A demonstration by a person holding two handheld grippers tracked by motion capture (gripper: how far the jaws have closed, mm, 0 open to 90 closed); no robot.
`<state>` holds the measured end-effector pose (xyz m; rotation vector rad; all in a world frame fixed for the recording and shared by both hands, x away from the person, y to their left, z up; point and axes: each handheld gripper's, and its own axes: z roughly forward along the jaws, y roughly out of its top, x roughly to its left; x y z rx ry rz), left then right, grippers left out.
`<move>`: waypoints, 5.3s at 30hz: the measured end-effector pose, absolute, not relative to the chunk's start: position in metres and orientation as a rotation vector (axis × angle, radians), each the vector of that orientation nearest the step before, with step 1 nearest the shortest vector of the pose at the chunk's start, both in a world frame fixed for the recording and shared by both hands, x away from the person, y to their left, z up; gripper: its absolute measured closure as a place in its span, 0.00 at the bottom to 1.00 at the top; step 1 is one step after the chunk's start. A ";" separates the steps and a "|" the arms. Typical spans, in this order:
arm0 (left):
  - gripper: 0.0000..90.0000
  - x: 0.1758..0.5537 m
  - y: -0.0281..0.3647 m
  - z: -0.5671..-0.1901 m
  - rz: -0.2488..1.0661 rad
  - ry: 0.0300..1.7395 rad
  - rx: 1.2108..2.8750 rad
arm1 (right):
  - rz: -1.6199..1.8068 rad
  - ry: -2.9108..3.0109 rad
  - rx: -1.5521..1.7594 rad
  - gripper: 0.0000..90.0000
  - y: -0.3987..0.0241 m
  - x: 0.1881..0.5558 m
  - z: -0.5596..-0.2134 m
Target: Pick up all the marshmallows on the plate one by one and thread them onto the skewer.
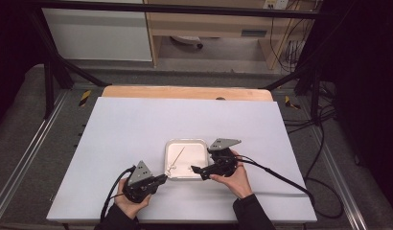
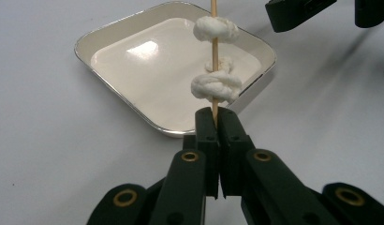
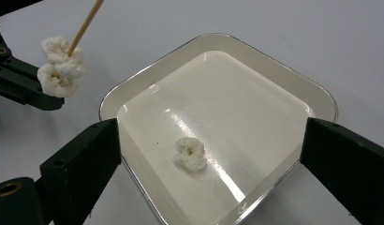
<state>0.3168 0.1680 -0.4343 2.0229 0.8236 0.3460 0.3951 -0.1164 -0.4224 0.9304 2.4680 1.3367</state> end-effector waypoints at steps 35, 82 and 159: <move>0.98 0.317 0.166 -0.436 0.344 0.820 2.033 | 1.241 2.585 0.802 0.60 -0.094 0.401 -0.455; 0.98 0.315 0.165 -0.436 0.353 0.802 2.042 | 1.433 2.530 0.846 0.81 -0.109 0.396 -0.426; 0.98 0.313 0.162 -0.435 0.354 0.766 2.050 | 1.949 2.384 1.021 0.82 -0.117 0.407 -0.387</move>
